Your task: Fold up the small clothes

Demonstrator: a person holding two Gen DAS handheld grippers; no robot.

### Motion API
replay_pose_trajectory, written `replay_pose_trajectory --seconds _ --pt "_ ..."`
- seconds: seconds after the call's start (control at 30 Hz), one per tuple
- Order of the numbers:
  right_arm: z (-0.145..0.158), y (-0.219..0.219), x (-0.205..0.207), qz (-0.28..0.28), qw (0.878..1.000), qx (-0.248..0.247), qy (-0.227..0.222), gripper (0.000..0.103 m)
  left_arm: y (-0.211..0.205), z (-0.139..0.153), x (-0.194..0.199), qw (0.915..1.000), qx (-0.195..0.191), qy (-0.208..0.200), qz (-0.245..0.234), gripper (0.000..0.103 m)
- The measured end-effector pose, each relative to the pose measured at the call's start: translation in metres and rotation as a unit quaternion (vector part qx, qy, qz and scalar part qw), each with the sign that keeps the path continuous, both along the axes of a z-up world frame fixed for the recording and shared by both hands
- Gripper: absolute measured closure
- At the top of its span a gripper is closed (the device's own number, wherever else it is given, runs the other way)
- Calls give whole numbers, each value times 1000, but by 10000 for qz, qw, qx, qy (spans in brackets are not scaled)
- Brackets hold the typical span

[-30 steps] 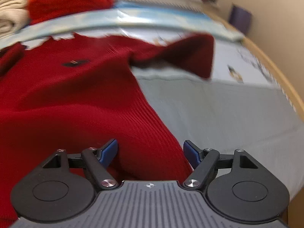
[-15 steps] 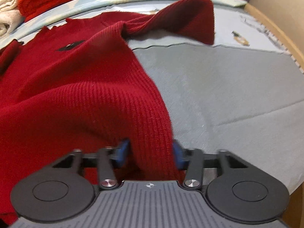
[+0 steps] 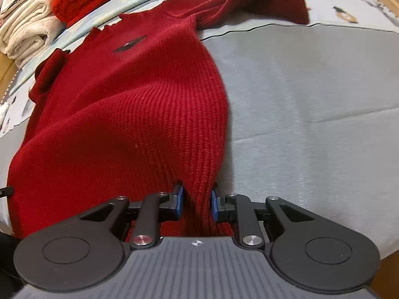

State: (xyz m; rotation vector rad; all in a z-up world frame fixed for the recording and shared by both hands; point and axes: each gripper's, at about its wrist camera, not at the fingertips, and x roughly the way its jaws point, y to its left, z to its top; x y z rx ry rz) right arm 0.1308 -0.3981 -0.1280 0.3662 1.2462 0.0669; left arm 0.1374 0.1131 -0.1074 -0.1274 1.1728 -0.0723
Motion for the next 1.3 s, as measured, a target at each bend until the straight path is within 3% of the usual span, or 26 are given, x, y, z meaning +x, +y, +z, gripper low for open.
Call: replay_pose_trajectory --seconds 0.03,0.1,0.13,0.23,0.27,0.3,0.43,0.53,0.6,0.73,0.8,0.87,0.97,1.03,1.1,1.13,1.17,1.2,1.3 --pt "2 -3 -2 -78 10000 12 -27 77 -1 -4 1 9999 -67 159 10 89" --pt "5 -9 -3 -251 9996 16 -90 70 -2 -9 3 9995 -77 307 24 63" --pt "5 -12 -4 -334 9994 5 -106 65 -4 -9 4 9994 -103 319 10 61" --pt "1 -15 -5 -357 9993 58 -5 62 -7 -11 8 9995 -50 321 -52 62" --pt "0 -12 -5 -229 9997 51 46 65 -10 -12 6 9996 15 291 -37 73" --pt "0 -9 -4 -82 9999 38 58 78 -9 -10 7 9997 113 213 9 92" --pt "7 -17 -11 -87 9999 106 62 84 -3 4 9 9991 304 -210 195 95" --pt "11 -33 -15 -485 9988 -20 76 84 -6 4 7 9983 501 -241 170 95" --pt "9 -36 -19 -476 9987 144 129 84 -11 0 8 9974 687 -180 138 96" --pt "2 -23 -20 15 9991 -103 411 80 -14 -9 6 9942 1072 69 42 95" --pt "3 -22 -19 -14 9991 -220 374 74 -18 -9 6 9927 1206 35 17 88" --pt "12 -27 -18 -176 9997 -178 85 71 -19 -3 2 9921 1237 -187 68 84" --pt "23 -30 -18 -432 9984 -146 -322 57 -28 11 -7 9878 1358 -761 -98 72" --pt "17 -27 -14 -365 9988 -215 -239 56 -37 15 -10 9869 1264 -944 -343 72" --pt "-1 -14 -11 -29 9981 -556 246 56 -49 9 -10 9871 1216 -789 -677 71" --pt "-10 -7 -10 123 9960 -764 437 55 -53 0 -8 9875 1205 -527 -864 68" --pt "-10 -3 -10 213 9951 -891 385 54 -58 -13 -8 9873 1160 -120 -1075 63" --pt "-7 0 -8 250 9948 -952 255 54 -61 -19 -9 9863 1197 3 -1137 61" --pt "4 -2 -6 80 9956 -928 -42 55 -68 -11 -12 9814 1392 -377 -1270 59"
